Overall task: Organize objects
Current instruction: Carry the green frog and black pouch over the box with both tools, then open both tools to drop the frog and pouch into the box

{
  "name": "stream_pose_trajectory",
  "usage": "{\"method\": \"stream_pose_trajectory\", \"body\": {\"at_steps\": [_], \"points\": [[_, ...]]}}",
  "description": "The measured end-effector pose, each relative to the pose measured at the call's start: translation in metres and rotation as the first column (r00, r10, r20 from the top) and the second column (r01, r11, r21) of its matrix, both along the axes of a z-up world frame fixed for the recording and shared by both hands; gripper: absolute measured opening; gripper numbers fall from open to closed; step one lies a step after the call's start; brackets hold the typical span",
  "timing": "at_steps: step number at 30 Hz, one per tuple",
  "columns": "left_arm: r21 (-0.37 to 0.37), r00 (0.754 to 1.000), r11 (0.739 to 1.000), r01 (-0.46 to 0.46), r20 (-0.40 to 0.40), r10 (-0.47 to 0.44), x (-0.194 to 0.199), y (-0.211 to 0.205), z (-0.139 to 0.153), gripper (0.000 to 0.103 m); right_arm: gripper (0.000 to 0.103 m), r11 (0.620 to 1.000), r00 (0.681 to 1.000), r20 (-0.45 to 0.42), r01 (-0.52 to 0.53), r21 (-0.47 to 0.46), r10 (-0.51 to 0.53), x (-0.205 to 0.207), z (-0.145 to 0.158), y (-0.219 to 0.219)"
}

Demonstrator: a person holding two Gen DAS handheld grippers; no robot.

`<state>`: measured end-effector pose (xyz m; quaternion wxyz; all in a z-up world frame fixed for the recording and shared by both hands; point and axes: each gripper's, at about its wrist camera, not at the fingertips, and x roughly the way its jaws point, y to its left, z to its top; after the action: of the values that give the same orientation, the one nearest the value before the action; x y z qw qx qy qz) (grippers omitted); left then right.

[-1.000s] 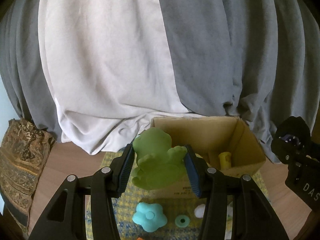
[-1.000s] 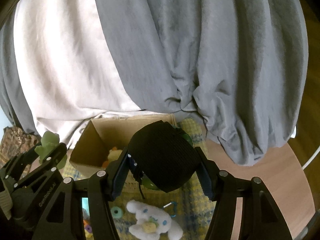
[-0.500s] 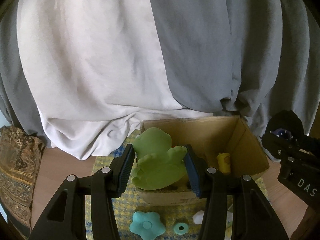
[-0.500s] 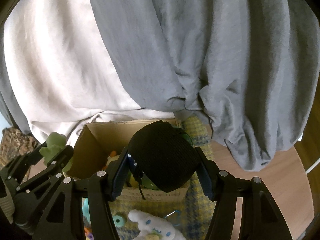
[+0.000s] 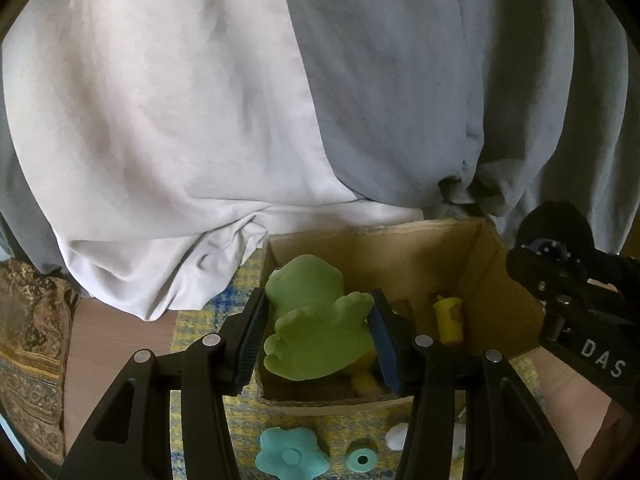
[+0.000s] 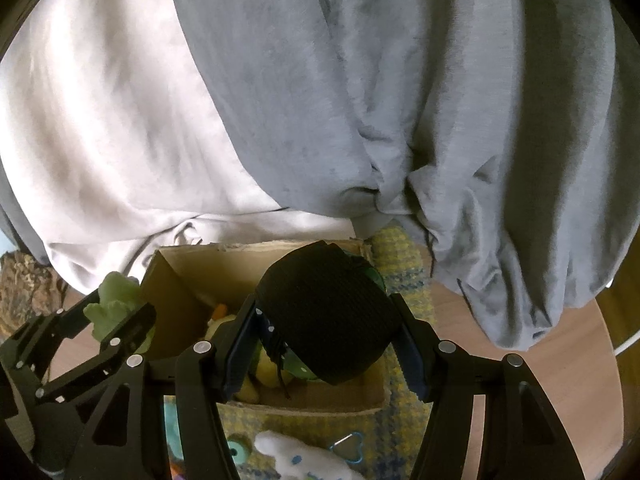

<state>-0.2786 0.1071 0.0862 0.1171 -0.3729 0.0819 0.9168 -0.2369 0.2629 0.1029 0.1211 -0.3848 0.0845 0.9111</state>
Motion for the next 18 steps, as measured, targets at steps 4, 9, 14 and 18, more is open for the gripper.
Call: {"method": "stream_pose_trajectory", "body": {"at_steps": [4,9,14,18], "points": [[-0.005,1.000,1.000,0.003,0.005,-0.003,-0.0017,0.0018,-0.0011,0.050,0.062,1.000,1.000,0.011,-0.004,-0.008,0.004,-0.0052,-0.0036,0.0015],[-0.013,1.000,1.000,0.003,0.015,-0.003,-0.0028,0.0036,-0.0039,0.050,0.063,1.000,1.000,0.010,-0.004,-0.011,0.005,-0.0065,-0.0048,0.0029],[-0.004,1.000,1.000,-0.007,0.000,0.007,0.0005,0.0025,-0.0017,0.072,0.074,1.000,1.000,-0.002,0.000,-0.008,0.000,-0.0056,-0.0029,0.0043],[-0.030,1.000,0.999,-0.018,-0.018,0.018,0.0039,0.0043,0.0006,0.076,0.089,1.000,1.000,-0.027,0.016,0.009,-0.016,-0.0014,0.0040,0.0059]]}}
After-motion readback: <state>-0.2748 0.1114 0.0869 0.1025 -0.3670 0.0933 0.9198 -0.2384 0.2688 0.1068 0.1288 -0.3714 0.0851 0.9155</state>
